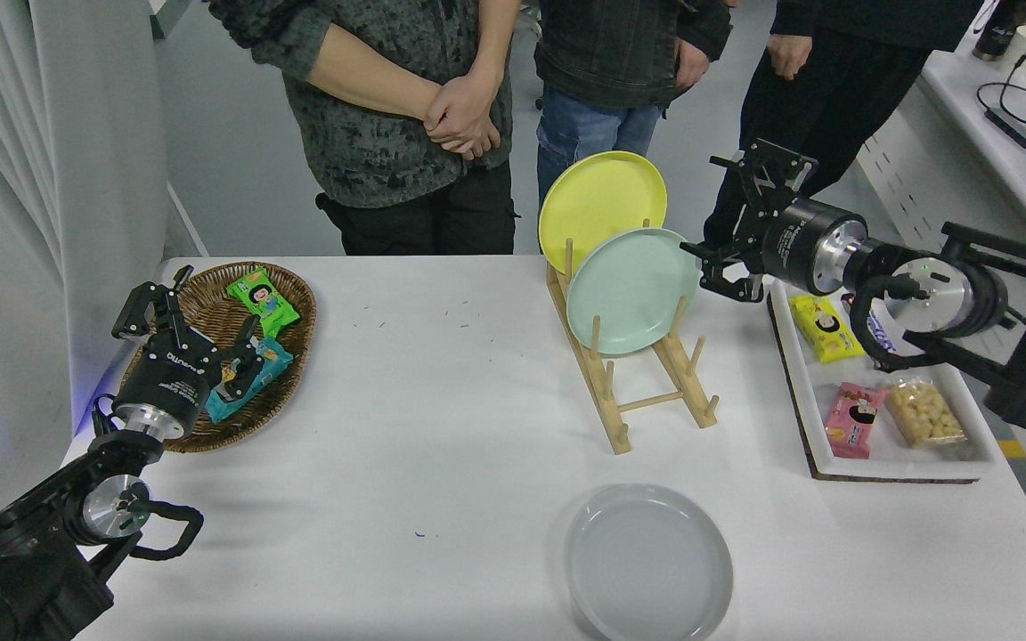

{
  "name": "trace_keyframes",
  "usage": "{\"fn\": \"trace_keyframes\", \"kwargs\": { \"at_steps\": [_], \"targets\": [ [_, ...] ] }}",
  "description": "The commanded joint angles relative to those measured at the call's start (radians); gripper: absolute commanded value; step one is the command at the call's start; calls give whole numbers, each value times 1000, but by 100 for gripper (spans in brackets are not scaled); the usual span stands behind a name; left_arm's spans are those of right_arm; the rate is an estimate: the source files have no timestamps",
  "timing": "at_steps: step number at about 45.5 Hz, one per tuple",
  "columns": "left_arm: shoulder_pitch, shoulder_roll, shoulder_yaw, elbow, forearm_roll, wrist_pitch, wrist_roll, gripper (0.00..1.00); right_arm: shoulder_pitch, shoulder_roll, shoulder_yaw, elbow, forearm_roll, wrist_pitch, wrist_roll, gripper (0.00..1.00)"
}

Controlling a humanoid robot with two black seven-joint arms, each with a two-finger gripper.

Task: Place the plate on the table

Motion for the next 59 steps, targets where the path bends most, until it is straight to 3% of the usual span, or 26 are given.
{"fn": "trace_keyframes", "kwargs": {
  "at_steps": [1,7,17,29,32,47,59],
  "targets": [
    [0,0,-1,0,0,0,0,98,-185,60,313,-71,-108,87,3,98],
    [0,0,-1,0,0,0,-1,98,-256,73,402,-103,-129,115,3,98],
    [0,0,-1,0,0,0,-1,98,-442,99,569,-141,-131,305,3,98],
    [0,0,0,0,0,0,-1,98,-483,148,579,-439,-117,572,3,98],
    [0,0,0,0,0,0,-1,98,-501,218,602,-584,-117,625,3,98],
    [0,0,-1,0,0,0,-1,98,-572,267,668,-602,-116,636,3,99],
    [0,0,0,0,0,0,-1,98,-529,197,709,-594,-117,648,3,98]
  ]
}}
